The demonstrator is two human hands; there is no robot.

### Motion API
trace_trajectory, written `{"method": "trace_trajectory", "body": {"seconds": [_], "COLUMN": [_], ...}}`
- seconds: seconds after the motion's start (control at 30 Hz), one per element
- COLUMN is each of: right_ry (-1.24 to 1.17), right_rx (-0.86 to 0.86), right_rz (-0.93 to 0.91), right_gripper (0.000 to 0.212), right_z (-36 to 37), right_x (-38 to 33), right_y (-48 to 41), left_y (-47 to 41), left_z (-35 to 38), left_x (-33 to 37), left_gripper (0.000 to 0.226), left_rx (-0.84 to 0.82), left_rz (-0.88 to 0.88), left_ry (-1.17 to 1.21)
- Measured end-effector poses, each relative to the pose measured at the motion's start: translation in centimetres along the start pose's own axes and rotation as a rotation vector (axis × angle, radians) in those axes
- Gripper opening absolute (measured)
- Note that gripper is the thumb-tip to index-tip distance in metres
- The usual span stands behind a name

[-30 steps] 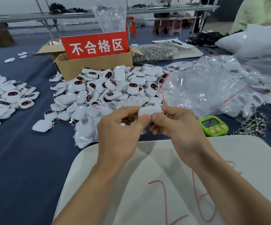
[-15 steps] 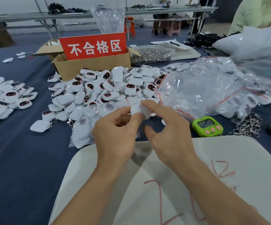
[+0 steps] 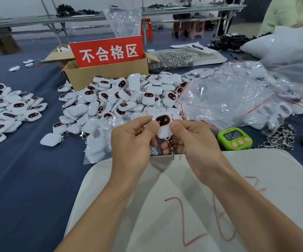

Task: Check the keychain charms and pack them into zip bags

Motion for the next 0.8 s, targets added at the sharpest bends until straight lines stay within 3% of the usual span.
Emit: {"method": "trace_trajectory", "body": {"seconds": [0.3,0.4,0.6,0.8], "right_ry": [-0.007,-0.010,-0.077,0.095], "right_rx": [0.067,0.118,0.168,0.189], "right_rz": [0.032,0.042,0.125,0.052], "right_gripper": [0.030,0.030,0.027,0.035], "right_z": [-0.4,-0.9,-1.7,-1.7], "right_x": [0.0,-0.2,-0.2,-0.2], "right_y": [0.0,-0.1,0.0,-0.2], "left_y": [0.0,0.1,0.5,0.3], "left_z": [-0.8,-1.7,-0.2,-0.2], "left_x": [0.3,0.6,0.4,-0.2], "left_gripper": [0.020,0.017,0.053,0.054], "left_rx": [0.062,0.147,0.079,0.026], "left_rz": [0.052,0.131,0.222,0.121], "left_ry": [-0.150,-0.419,-1.016,-1.020]}}
Point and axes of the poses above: each hand's wrist, its own y-axis away from the middle knuckle, its own z-axis out of the palm, x = y × z, the point moved 6 cm from there along -y, towards the middle knuckle, and after that the axes turned 3 degrees about -y, right-handed, at the moved point
